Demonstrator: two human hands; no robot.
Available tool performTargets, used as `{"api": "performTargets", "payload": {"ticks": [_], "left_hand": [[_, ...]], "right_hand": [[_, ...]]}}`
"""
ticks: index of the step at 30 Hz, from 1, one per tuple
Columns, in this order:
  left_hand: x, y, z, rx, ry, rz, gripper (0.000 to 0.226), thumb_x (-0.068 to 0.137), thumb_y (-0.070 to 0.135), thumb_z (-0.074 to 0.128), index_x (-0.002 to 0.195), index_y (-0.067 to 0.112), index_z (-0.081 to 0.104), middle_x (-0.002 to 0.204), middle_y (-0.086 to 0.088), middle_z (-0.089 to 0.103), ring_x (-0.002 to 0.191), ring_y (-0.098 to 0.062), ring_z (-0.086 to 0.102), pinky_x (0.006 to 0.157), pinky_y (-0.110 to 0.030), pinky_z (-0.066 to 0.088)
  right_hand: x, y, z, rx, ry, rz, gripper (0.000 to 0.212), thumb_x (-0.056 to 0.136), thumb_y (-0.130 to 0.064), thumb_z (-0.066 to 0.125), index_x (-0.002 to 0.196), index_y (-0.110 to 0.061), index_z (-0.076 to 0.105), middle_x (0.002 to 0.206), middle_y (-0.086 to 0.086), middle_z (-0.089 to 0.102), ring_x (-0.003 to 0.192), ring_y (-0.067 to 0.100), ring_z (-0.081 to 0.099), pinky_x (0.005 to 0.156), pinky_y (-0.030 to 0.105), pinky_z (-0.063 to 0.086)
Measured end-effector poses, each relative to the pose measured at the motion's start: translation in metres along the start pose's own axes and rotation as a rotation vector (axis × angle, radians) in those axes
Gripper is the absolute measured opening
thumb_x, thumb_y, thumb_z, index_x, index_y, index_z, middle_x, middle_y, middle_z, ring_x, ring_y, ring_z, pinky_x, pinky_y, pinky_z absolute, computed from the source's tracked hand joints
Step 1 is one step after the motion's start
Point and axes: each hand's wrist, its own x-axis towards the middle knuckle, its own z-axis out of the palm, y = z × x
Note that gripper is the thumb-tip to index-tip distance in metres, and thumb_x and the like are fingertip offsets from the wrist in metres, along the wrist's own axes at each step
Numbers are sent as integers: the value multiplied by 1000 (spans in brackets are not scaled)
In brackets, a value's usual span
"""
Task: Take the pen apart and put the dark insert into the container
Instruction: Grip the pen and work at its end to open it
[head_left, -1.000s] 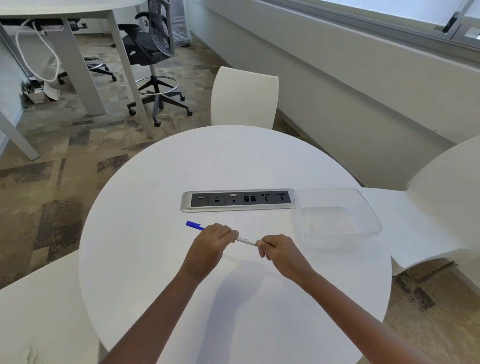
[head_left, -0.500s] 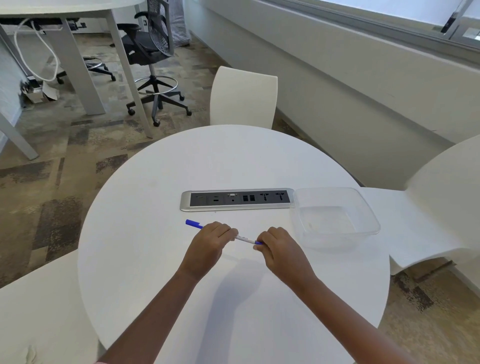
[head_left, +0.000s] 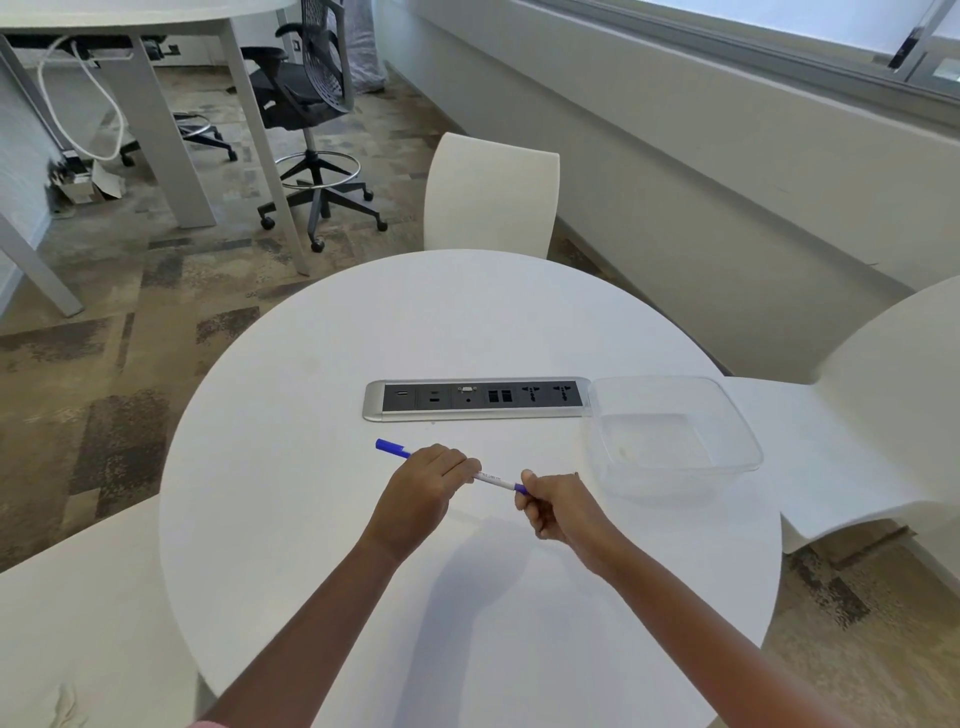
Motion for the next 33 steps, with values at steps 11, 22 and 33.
{"api": "performTargets", "payload": {"ticks": [11,22,33], "left_hand": [[-1,0,1,-3,-2,-8,29,57,-16,78,76,4,72,66,-5,69,57,-24,62,49,-27,53],[0,2,1,-1,3,-4,28,57,-15,79,75,5,71,65,-5,68,56,-24,62,49,-24,51],[0,-3,1,9,12,-10,29,54,-14,81,75,5,72,65,-5,69,55,-23,62,50,-24,52]], "right_hand": [[-7,13,-1,-982,261,-747,15,89,-15,54,87,-2,61,81,13,60,80,26,50,66,33,40],[0,-2,-2,-33,-51,2,44,94,-21,43,51,-14,49,36,-9,40,37,7,33,42,17,29],[-7,12,3,-969,251,-662,12,89,-18,54,90,-6,57,83,7,59,79,22,52,67,27,39]]}}
